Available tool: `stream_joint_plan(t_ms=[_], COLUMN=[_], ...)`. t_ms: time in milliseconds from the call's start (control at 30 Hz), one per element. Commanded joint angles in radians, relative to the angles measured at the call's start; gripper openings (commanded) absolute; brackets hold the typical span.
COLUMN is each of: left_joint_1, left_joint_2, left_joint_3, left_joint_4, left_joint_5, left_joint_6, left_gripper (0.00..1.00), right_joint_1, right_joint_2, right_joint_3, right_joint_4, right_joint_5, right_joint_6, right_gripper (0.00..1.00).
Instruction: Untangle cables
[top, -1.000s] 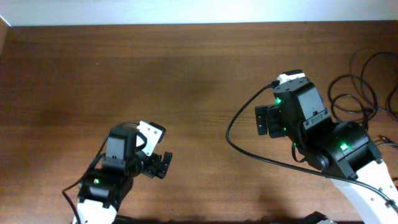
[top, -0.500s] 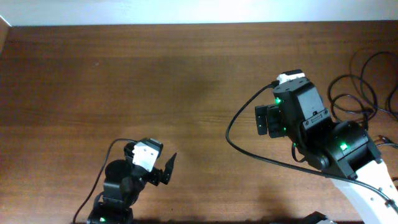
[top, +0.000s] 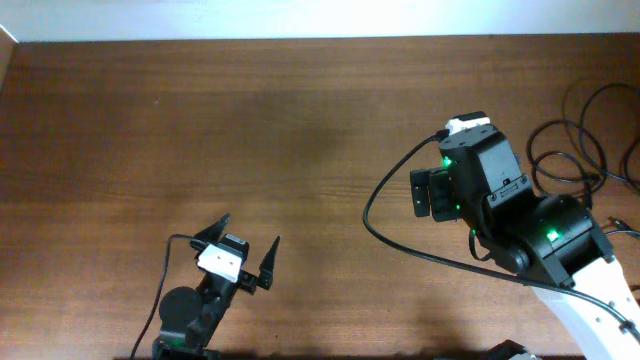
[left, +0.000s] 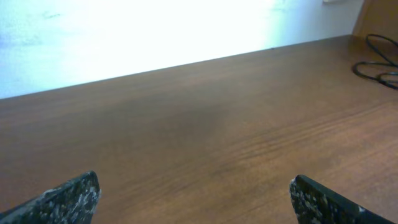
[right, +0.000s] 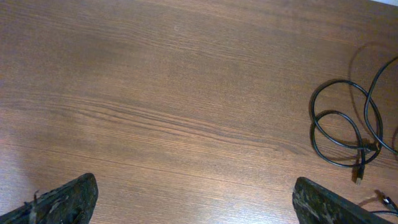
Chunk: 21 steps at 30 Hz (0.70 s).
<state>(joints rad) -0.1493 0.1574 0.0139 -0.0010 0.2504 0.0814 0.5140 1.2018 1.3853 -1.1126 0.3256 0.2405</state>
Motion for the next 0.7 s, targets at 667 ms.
stream_joint_plan(t_ms=[667], left_joint_1=[0.209], left_joint_2=[-0.106], left_joint_3=[-0.005], left_joint_4=[0.071], left_joint_5=[0.031], left_joint_6=[-0.097], left_gripper=[0.99], right_joint_1=[0.003], right_joint_2=[0.001], right_joint_3=[-0.001], right_joint_4=[0.002], right_joint_5=[0.016], right_joint_6=[0.011], right_gripper=[0.99])
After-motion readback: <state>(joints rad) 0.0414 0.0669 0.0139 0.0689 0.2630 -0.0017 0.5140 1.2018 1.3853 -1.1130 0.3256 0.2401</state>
